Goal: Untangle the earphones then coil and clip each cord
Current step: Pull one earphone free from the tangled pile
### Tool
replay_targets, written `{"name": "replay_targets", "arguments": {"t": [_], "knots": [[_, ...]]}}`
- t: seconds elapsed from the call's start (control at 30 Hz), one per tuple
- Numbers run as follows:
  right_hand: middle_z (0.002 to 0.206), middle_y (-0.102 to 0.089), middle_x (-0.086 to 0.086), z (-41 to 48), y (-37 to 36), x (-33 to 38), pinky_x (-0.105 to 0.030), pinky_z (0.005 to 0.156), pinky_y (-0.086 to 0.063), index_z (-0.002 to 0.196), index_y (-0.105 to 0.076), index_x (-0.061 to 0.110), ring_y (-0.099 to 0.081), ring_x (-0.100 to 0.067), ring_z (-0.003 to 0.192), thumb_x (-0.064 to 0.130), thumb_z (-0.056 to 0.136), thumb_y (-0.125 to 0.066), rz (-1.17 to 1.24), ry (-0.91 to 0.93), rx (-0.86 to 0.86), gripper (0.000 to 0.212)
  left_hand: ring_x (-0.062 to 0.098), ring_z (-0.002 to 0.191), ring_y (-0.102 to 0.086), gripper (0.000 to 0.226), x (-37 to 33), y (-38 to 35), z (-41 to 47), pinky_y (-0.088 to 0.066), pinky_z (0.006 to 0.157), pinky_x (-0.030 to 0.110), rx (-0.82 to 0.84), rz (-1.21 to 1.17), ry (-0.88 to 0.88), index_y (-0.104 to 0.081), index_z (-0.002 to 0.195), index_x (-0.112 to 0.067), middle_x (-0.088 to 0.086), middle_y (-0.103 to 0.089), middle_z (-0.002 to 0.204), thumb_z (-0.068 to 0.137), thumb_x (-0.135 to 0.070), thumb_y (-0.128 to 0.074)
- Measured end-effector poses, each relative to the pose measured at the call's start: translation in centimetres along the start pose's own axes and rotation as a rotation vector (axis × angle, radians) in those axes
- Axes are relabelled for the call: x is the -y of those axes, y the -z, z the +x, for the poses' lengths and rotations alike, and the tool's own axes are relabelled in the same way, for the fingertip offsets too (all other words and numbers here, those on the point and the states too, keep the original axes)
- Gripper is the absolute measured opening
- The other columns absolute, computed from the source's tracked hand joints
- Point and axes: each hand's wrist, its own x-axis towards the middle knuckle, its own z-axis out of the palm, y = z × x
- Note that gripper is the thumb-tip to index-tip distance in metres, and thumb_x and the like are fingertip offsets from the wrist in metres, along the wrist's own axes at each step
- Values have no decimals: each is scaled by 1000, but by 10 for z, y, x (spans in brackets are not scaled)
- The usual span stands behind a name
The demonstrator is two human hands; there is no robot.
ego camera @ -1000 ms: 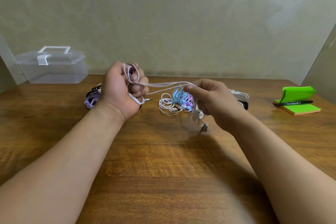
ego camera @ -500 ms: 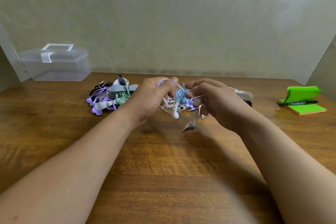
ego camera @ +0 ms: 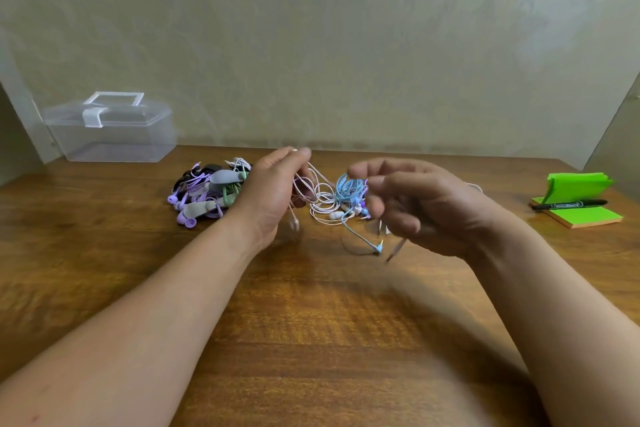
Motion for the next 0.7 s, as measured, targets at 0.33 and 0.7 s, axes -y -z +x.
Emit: {"name": "replay_targets", "arguments": {"t": [0.33, 0.7], "knots": [[91, -68, -12, 14, -13, -25, -27, 54, -51, 111, -62, -2, -66, -19, 64, 36, 96, -73, -349, -42, -203, 42, 19, 63, -54, 45, -3, -12, -11, -43, 59, 26, 317, 248, -66, -65, 75, -17, 5, -64, 67, 111, -32, -42], [88, -71, -7, -8, 1, -4, -28, 82, -51, 92, -71, 3, -64, -18, 84, 7, 94, -66, -574, -98, 550, 6, 21, 53, -57, 45, 1, 2, 3, -47, 54, 28, 75, -172, 169, -66, 93, -3, 10, -62, 60, 112, -34, -40]]}}
